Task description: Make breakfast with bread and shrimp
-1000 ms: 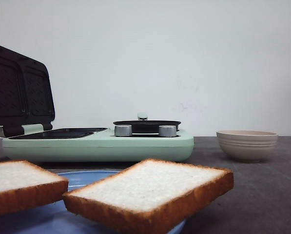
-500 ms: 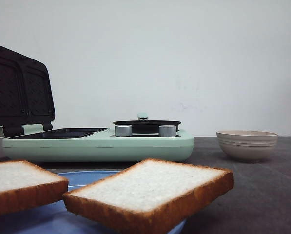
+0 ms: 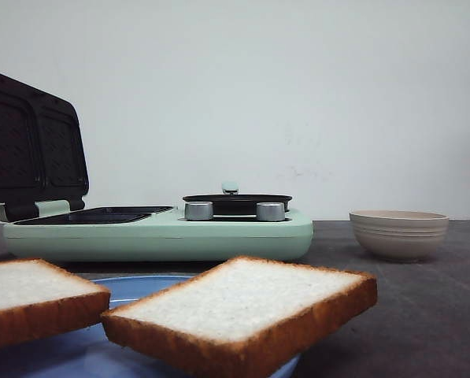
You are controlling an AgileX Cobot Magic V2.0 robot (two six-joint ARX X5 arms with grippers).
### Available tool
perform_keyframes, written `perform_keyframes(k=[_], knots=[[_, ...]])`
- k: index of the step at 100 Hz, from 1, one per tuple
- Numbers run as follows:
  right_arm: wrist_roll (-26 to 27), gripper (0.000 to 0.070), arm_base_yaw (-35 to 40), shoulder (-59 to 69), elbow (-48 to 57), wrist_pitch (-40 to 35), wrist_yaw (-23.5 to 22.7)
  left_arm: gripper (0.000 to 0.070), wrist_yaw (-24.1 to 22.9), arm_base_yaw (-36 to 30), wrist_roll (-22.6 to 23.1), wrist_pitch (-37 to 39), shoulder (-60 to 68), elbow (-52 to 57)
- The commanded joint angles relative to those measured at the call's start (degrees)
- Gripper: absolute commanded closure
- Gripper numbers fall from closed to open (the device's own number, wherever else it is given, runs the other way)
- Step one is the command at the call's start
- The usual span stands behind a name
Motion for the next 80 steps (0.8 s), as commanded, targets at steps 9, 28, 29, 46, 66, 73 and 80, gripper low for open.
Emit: perform_keyframes(k=[9, 28, 29, 46, 66, 73, 80], knots=[[-0.4, 0.07, 0.2, 0.0, -0.2, 1.0, 0.0, 0.07, -0.2, -0.1, -0.1, -0.1, -0.1, -1.0], [2.9, 0.07, 0.3, 0.0, -0.2, 8.2, -0.3, 0.07, 0.1, -0.1, -1.0, 0.0, -0.1, -1.0], [3.5, 0.07, 0.3, 0.0, -0.2, 8.8, -0.3, 0.07, 0.1, -0.1, -1.4, 0.0, -0.1, -1.0], [13.7, 0.07, 0.3, 0.0, -0.2, 20.3, -0.2, 0.07, 0.3, -0.1, -13.2, 6.3, -0.1, -0.6], [25.4, 0.07, 0.2, 0.3, 4.5, 22.7, 0.1, 0.07, 0.6, -0.1, -12.9, 8.7, 1.9, 6.5], [25.6, 0.07, 0.2, 1.8, 8.7, 16.9, 0.0, 0.07, 0.6, -0.1, -12.0, 6.5, 4.2, 9.9], [24.9, 0.07, 0.2, 4.4, 13.6, 11.4, 0.1, 0.0699, 0.8, -0.1, -11.1, 4.9, 7.6, 13.7]])
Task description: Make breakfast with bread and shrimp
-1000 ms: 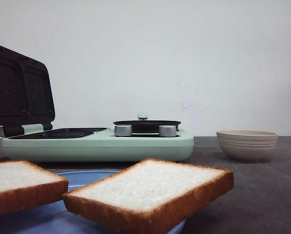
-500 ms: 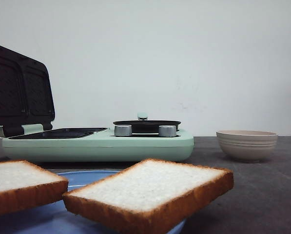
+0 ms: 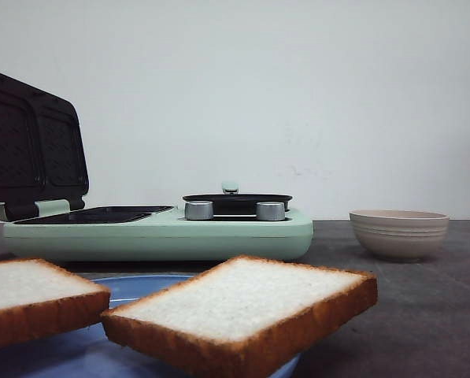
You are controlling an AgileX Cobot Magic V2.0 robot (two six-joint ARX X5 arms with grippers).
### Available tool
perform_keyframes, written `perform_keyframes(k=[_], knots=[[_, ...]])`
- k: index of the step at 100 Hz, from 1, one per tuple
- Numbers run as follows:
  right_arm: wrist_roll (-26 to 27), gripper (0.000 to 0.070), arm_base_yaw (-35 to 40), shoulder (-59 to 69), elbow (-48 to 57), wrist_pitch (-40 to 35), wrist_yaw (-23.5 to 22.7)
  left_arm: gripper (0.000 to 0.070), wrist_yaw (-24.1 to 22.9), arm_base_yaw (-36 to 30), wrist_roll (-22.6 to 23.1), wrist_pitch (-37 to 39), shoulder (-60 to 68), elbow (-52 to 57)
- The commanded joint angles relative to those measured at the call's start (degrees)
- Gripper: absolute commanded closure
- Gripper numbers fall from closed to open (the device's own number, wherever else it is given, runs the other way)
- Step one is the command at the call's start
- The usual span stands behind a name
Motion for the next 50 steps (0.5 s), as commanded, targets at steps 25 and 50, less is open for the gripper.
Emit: perform_keyframes(k=[25, 50], knots=[[-3.3, 0.07, 0.2, 13.0, 17.2, -6.8, -2.1, 0.07, 4.8, -0.2, 2.5, -2.8, 18.6, 17.2], [-2.7, 0.0194, 0.3, 15.1, 19.3, -7.5, -6.0, 0.0368, 4.7, -0.2, 1.4, -3.2, 21.5, 21.5]])
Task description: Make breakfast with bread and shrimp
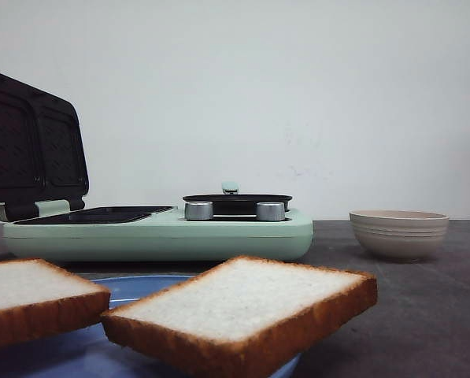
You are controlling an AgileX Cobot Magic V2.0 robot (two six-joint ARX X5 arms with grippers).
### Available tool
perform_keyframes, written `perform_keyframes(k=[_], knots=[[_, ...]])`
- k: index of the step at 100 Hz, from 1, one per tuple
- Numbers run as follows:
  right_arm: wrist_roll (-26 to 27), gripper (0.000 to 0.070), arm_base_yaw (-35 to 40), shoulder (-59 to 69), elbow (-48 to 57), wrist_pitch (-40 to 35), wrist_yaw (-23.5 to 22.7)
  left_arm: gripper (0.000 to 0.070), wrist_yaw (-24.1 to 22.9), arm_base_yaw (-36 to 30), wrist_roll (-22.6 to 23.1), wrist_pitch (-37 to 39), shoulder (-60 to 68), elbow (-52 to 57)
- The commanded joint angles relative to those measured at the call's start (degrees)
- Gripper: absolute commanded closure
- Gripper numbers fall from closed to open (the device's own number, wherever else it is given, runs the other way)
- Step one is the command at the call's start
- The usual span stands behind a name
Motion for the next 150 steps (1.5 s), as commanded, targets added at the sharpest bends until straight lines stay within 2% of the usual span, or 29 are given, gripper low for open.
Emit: perform_keyframes(k=[1, 2, 7, 9, 16, 24, 34, 51, 66, 75, 94, 107, 128, 150], knots=[[0.0, 0.0151, 0.2, 0.3, 0.5, 0.1, -0.7, 0.0295, 0.2, -0.2, -0.6, 0.2, 0.1, 0.7], [0.1, 0.0139, 0.2, 0.3, 0.5, 0.1, -0.7, 0.027, 0.2, -0.2, -0.7, 0.2, 0.1, 0.7], [0.3, 0.0086, 0.2, 0.3, 0.5, 0.0, -0.7, 0.0046, 0.2, -0.2, -2.0, 0.1, 0.1, 0.7], [0.2, 0.0085, 0.2, 0.3, 0.5, 0.0, -0.7, 0.0, 0.2, -0.2, -2.8, -0.1, 0.1, 0.7], [0.2, 0.0086, 0.2, 0.3, 0.5, 0.0, -0.7, 0.0003, 0.2, -0.2, -5.1, -1.2, 0.2, 0.7], [0.2, 0.0086, 0.2, 0.3, 0.5, -0.1, -0.7, 0.007, 0.2, -0.2, -7.9, -4.1, 1.1, 0.7], [0.2, 0.0086, 0.2, 0.7, 0.5, -0.6, -0.7, 0.0116, 1.5, -0.2, -9.5, -8.2, 2.6, 0.7], [0.2, 0.0087, 0.2, 1.9, 0.5, -3.0, -1.6, 0.0116, 10.6, -0.2, -9.3, -16.8, 8.5, 0.7], [0.2, 0.0087, 0.2, 3.5, 0.5, -3.2, -5.7, 0.0116, 21.0, -0.1, -7.5, -26.0, 17.3, 1.9], [0.2, 0.0088, 0.2, 4.2, 0.5, -4.1, -8.2, 0.0116, 24.1, -0.1, -5.1, -32.3, 22.6, 4.4], [0.2, 0.0088, 0.2, 4.4, 0.5, -8.0, -10.4, 0.0116, 25.2, -0.1, 3.8, -44.6, 31.1, 9.6], [0.2, 0.0088, 0.2, 4.3, 0.5, -8.6, -10.4, 0.0116, 25.5, -1.0, 9.2, -48.5, 35.2, 9.8], [0.2, 0.0088, 0.2, 4.3, 0.5, -8.6, -11.8, 0.0115, 25.8, -3.5, 10.7, -50.2, 42.0, 9.8], [0.3, 0.0088, 0.3, 4.3, 0.5, -8.6, -13.2, 0.0115, 25.9, -5.1, 11.3, -47.6, 47.2, 9.8]])
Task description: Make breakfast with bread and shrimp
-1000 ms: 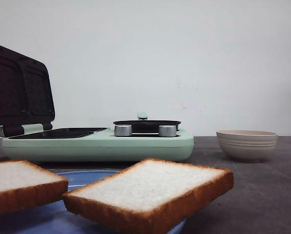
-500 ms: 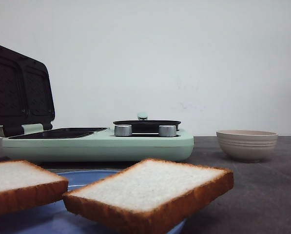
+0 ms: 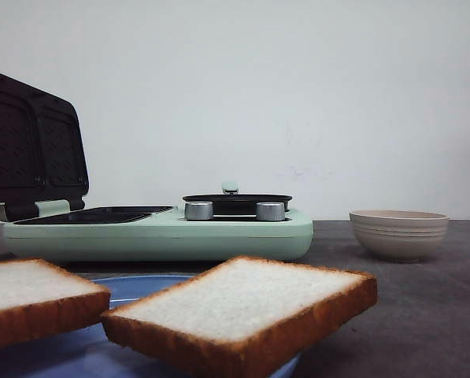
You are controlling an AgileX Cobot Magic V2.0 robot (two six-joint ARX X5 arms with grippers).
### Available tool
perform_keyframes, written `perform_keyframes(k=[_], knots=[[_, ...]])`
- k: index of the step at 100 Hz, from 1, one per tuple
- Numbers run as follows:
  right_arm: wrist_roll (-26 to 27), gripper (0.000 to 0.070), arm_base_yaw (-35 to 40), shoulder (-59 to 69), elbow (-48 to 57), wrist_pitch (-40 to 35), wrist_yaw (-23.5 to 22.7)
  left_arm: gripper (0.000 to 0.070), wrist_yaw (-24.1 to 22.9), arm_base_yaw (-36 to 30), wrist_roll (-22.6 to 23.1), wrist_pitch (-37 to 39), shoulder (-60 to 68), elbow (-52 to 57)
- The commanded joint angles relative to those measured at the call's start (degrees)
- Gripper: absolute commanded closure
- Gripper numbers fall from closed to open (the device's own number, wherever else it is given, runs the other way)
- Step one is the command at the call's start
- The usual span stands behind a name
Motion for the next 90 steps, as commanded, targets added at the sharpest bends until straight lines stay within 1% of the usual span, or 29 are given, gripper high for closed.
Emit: perform_keyframes(k=[1, 28, 34, 47, 57, 62, 64, 67, 68, 73, 74, 90], knots=[[0.2, 0.0088, 0.3, 0.1, 0.5, 0.5, -0.2, 0.0115, 0.4, -0.3, 0.9, 0.9, 1.7, 0.5], [1.2, 0.0088, 0.3, 0.1, 0.5, -0.6, -0.4, 0.0116, 1.0, -0.9, 0.9, 3.4, 4.9, 0.5], [1.2, 0.0088, 0.3, 0.1, 0.5, -1.0, -0.4, 0.0127, 1.2, -1.1, 0.9, 4.3, 5.1, 0.5], [1.3, 0.0088, 0.3, 0.1, 0.5, -1.3, -0.4, 0.0278, 1.9, -2.0, 0.9, 5.6, 5.1, 0.5], [1.5, 0.0088, 0.3, 0.1, 0.5, -1.5, -0.4, 0.0292, 2.7, -3.0, 1.3, 5.5, 5.1, 0.5], [1.7, 0.0088, 0.3, 0.1, 0.5, -1.8, -0.4, 0.0345, 2.9, -3.5, 2.0, 5.5, 5.1, 0.5], [1.7, 0.0088, 0.3, 0.1, 0.5, -1.9, -0.4, 0.0382, 2.9, -3.6, 2.3, 5.5, 5.1, 0.5], [1.7, 0.0088, 0.3, 0.1, 0.5, -2.2, -0.4, 0.0483, 2.9, -3.9, 3.0, 5.5, 5.1, 0.5], [1.7, 0.0088, 0.3, 0.1, 0.5, -2.2, -0.4, 0.0498, 2.9, -3.9, 3.1, 5.5, 5.1, 0.5], [1.7, 0.0088, 0.3, 0.1, 0.5, -2.6, -0.4, 0.0678, 2.9, -4.1, 3.7, 5.5, 5.1, 0.5], [1.7, 0.0088, 0.3, 0.1, 0.5, -2.8, -0.4, 0.07, 2.9, -4.2, 3.8, 5.5, 5.1, 0.5], [1.7, 0.0088, 0.3, 0.1, 0.5, -3.2, -0.4, 0.0697, 2.9, -4.2, 4.8, 4.9, 5.1, 0.6]])
